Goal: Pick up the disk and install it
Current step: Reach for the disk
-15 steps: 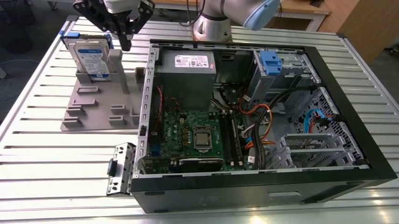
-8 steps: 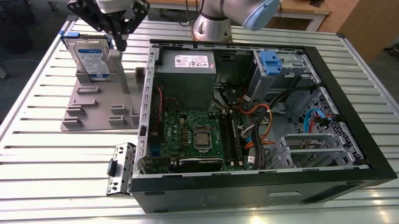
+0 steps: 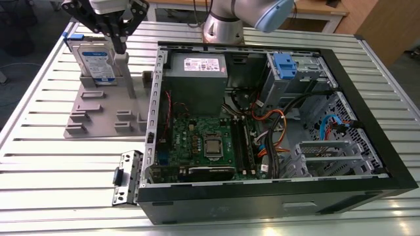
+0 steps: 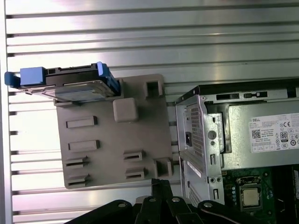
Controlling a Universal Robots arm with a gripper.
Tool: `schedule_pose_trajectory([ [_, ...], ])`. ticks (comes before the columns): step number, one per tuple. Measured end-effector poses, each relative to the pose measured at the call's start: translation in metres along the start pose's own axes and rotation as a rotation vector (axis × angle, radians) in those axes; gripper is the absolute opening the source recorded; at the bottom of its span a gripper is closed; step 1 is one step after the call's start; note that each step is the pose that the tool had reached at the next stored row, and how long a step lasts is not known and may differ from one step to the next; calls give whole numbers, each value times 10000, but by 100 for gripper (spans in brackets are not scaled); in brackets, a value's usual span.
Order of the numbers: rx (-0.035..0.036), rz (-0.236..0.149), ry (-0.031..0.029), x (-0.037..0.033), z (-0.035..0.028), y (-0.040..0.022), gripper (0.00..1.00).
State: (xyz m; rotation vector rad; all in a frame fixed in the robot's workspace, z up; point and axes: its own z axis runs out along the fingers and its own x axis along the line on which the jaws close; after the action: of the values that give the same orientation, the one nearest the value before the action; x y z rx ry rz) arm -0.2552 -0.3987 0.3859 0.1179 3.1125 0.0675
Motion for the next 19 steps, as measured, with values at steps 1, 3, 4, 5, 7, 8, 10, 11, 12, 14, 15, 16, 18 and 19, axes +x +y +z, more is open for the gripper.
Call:
schedule_pose_trajectory([
  [1, 1, 1, 0, 18, 2, -1, 10],
  [3, 0, 1, 0, 46, 8, -2, 10],
  [4, -1, 1, -1, 57, 12, -1, 10],
  [5, 1, 1, -2, 67, 17, 1, 10],
  [7, 26, 1, -1, 88, 23, 12, 10],
  [8, 44, 0, -3, 100, 28, 20, 10],
  [10, 71, -1, -4, 123, 34, 39, 10],
  [11, 83, -2, -6, 136, 38, 48, 10],
  [12, 98, -2, -7, 145, 42, 59, 10],
  [14, 120, -3, -10, 166, 50, 79, 10],
  [15, 128, -3, -10, 176, 54, 87, 10],
  [16, 133, -2, -12, 186, 59, 93, 10],
  [18, 143, -3, -11, 204, 65, 105, 10],
  [19, 147, -3, -10, 213, 68, 110, 10],
])
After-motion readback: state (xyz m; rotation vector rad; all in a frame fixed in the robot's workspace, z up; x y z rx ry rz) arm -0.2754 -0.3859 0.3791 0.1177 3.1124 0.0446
